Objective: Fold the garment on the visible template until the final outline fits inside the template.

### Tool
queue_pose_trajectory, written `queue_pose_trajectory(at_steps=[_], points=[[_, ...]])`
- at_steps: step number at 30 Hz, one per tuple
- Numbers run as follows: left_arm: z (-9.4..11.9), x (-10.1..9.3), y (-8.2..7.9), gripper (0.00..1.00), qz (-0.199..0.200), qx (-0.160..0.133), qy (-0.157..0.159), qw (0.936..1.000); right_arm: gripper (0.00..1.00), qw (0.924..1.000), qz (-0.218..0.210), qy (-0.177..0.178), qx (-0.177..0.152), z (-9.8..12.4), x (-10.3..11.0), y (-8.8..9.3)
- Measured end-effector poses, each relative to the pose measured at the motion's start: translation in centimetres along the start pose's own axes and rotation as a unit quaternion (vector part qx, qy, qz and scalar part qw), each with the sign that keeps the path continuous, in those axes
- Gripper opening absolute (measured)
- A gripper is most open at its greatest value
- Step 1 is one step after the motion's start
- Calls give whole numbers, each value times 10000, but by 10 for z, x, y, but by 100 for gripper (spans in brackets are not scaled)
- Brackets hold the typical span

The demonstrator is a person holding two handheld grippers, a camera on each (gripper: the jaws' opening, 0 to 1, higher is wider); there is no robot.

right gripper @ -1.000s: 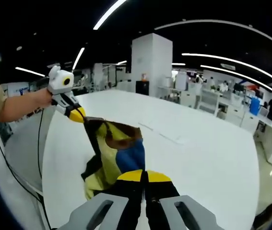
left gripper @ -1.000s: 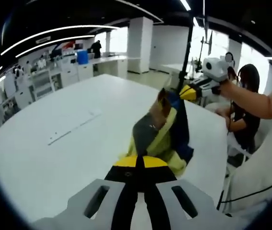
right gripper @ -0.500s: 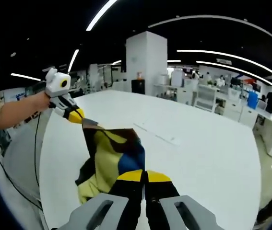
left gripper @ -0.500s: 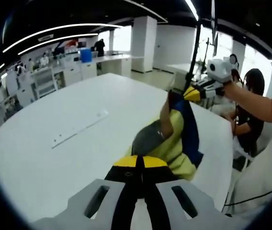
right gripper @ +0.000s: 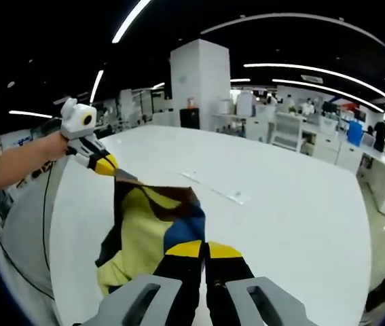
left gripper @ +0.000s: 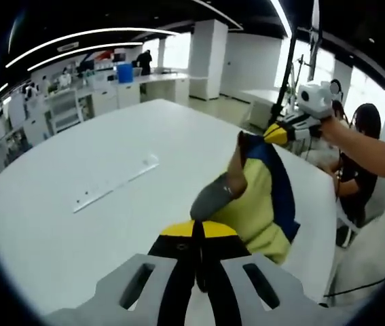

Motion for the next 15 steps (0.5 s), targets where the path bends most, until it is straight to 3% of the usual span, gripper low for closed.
queue_pose_trajectory(at_steps=[6, 15], points=[[-10, 18, 2, 0, 165, 13, -85, 9998, 0, 9999, -3, 101, 91, -12, -14, -4], [-29, 35, 11, 0, 311, 185, -78, 9993, 0, 9991, -176, 169, 342, -34, -31, 7]])
Point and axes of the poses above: the point that each gripper's makers call its tool centre point, and the gripper's own axes: z roughly backward along the fingers, x roughly to its left, y roughly out of its underside, the point moved 2 cm from there along z, roughly backward along the fingers, and after that the axes turned 10 degrees about -z, right-handed, at the moved point
